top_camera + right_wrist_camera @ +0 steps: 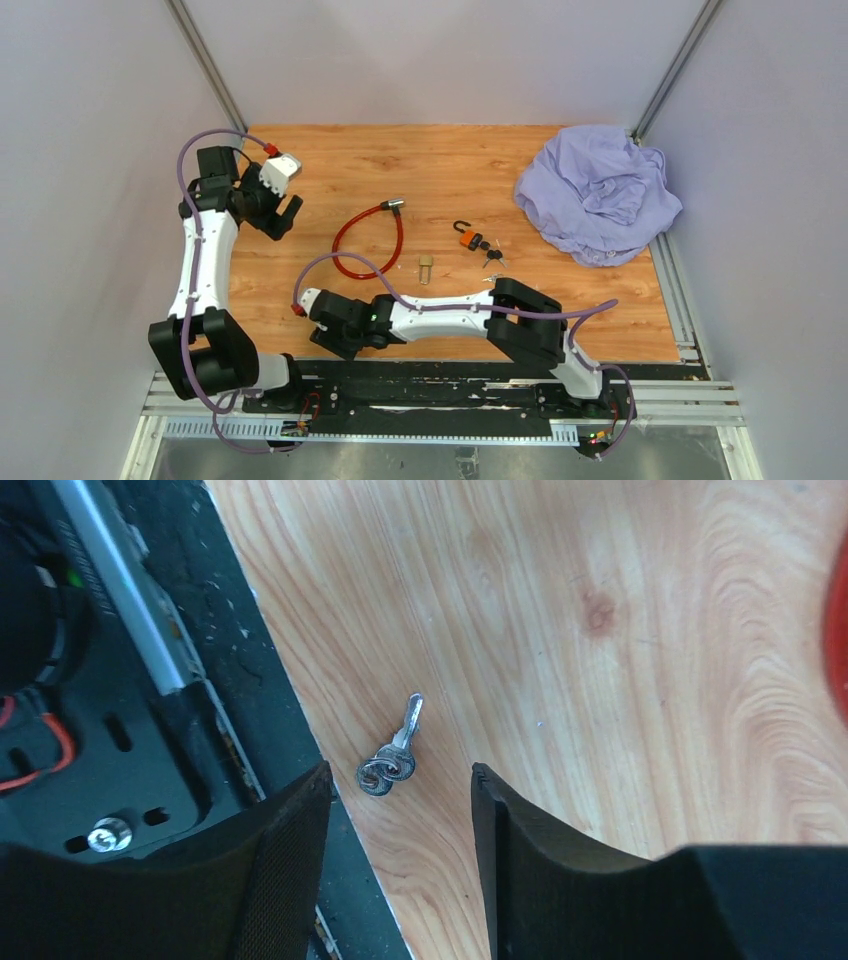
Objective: Unlock with the key
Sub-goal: Pick up the key from the center of the board.
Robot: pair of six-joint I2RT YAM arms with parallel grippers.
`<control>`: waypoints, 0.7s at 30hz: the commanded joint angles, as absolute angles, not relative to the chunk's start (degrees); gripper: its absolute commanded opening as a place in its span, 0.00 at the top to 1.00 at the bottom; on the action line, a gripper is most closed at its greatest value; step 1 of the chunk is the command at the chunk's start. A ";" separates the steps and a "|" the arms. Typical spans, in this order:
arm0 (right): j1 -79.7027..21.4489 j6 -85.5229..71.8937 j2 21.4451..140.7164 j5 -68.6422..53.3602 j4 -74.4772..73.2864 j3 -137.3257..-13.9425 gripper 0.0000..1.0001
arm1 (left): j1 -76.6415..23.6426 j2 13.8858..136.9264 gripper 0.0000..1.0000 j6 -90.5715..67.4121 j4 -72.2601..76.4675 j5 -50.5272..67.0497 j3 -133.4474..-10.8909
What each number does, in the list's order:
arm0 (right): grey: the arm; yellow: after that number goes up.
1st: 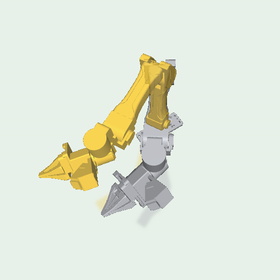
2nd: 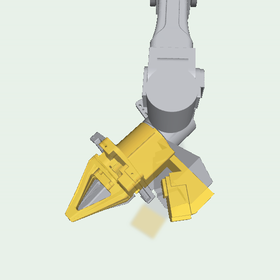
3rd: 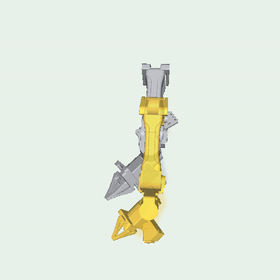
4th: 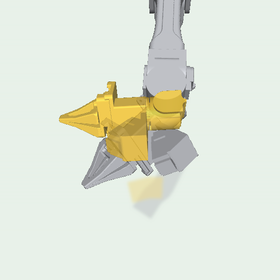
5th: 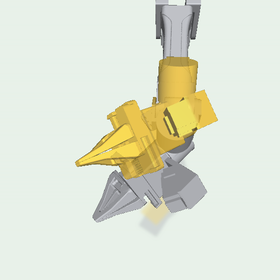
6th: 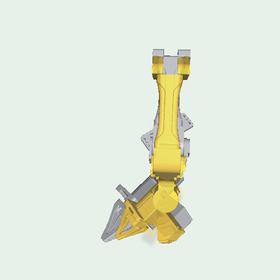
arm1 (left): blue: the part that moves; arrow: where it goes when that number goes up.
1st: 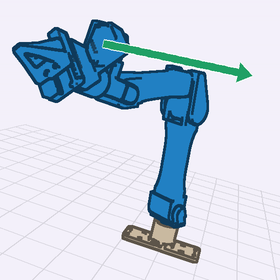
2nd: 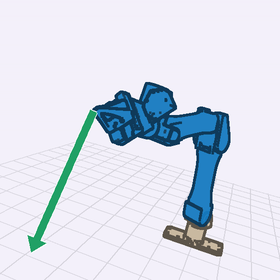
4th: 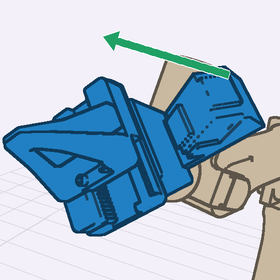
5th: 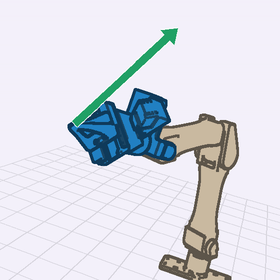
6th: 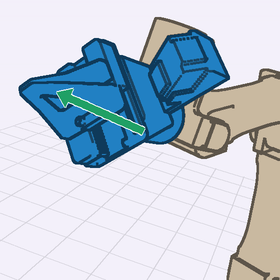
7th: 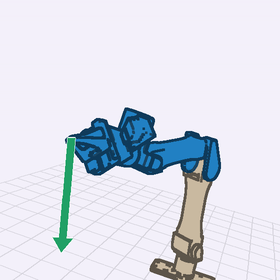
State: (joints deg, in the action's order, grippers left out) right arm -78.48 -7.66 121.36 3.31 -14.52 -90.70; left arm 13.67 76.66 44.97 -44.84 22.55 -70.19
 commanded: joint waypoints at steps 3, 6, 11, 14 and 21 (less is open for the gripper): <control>-78.84 -6.86 125.12 5.28 -18.50 -94.28 0.48 | 14.77 77.15 0.14 44.28 -45.62 25.60 -71.89; -78.92 -6.81 125.25 5.85 -18.82 -93.82 0.50 | 14.79 77.45 0.14 44.43 -45.48 25.75 -72.00; -78.92 -6.69 125.42 6.81 -18.94 -93.71 0.60 | 14.86 77.65 0.15 44.46 -45.59 25.84 -72.29; -78.92 -6.44 125.18 7.69 -18.98 -93.08 0.66 | 14.86 77.20 0.15 45.02 -45.62 25.95 -72.18; -78.93 -5.64 126.04 7.69 -18.85 -93.71 0.76 | 14.88 76.19 0.16 45.82 -46.19 26.19 -72.24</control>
State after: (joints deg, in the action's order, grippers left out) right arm -78.48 -7.03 124.75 6.07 -17.04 -92.53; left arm 14.44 77.47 44.95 -45.43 24.49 -70.43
